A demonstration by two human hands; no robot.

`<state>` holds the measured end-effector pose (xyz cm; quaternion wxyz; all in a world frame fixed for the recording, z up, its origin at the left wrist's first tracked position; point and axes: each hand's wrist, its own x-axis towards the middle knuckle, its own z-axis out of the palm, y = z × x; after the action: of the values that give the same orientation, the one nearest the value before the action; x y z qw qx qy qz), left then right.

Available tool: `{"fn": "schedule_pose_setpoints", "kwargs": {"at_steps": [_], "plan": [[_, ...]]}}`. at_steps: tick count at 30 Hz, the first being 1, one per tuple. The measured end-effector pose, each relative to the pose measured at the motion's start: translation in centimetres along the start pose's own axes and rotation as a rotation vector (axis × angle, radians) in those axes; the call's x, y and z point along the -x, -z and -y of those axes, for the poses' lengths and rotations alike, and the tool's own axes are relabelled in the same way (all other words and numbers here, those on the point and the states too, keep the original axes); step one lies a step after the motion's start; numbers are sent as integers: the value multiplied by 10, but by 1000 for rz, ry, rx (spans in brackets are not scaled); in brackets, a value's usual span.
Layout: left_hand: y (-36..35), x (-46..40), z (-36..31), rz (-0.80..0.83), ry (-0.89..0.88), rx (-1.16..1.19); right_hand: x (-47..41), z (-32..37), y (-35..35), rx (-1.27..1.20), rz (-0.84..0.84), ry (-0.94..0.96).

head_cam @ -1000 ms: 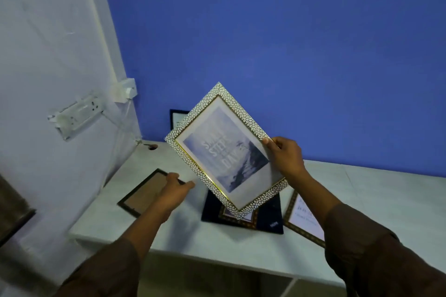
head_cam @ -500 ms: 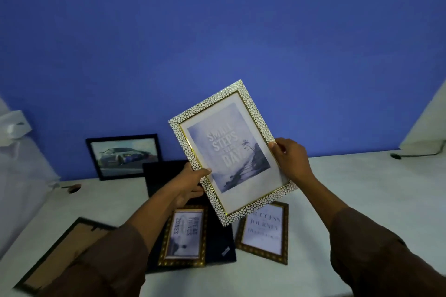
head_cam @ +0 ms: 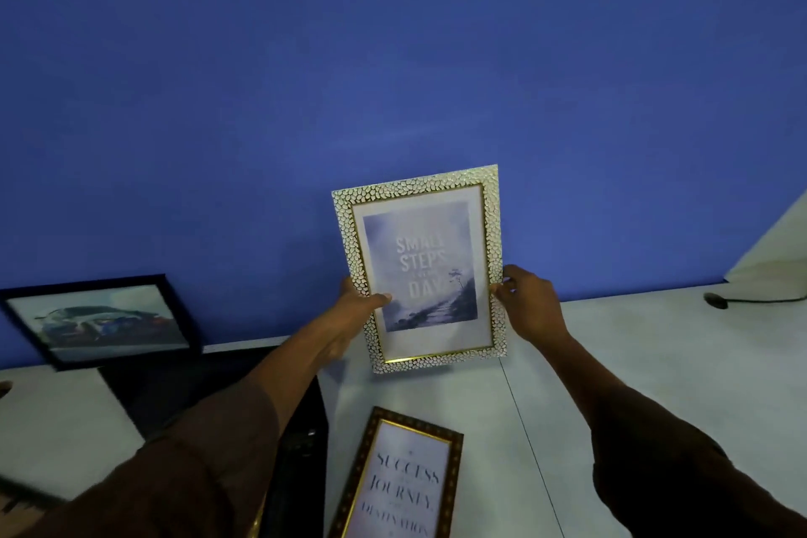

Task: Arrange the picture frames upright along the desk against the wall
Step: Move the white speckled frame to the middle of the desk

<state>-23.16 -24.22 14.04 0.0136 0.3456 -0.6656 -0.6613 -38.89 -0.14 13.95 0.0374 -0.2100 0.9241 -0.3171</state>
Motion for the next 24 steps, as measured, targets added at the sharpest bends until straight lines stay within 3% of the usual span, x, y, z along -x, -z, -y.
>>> {"fn": "schedule_pose_setpoints", "kwargs": {"at_steps": [13,24], "plan": [[-35,-114,37,-101,65,-103,-94,-62,-87,131,197,-67],[-55,-154,55,-212,108,-51,-117,-87,-108,88,216,-36]]}}
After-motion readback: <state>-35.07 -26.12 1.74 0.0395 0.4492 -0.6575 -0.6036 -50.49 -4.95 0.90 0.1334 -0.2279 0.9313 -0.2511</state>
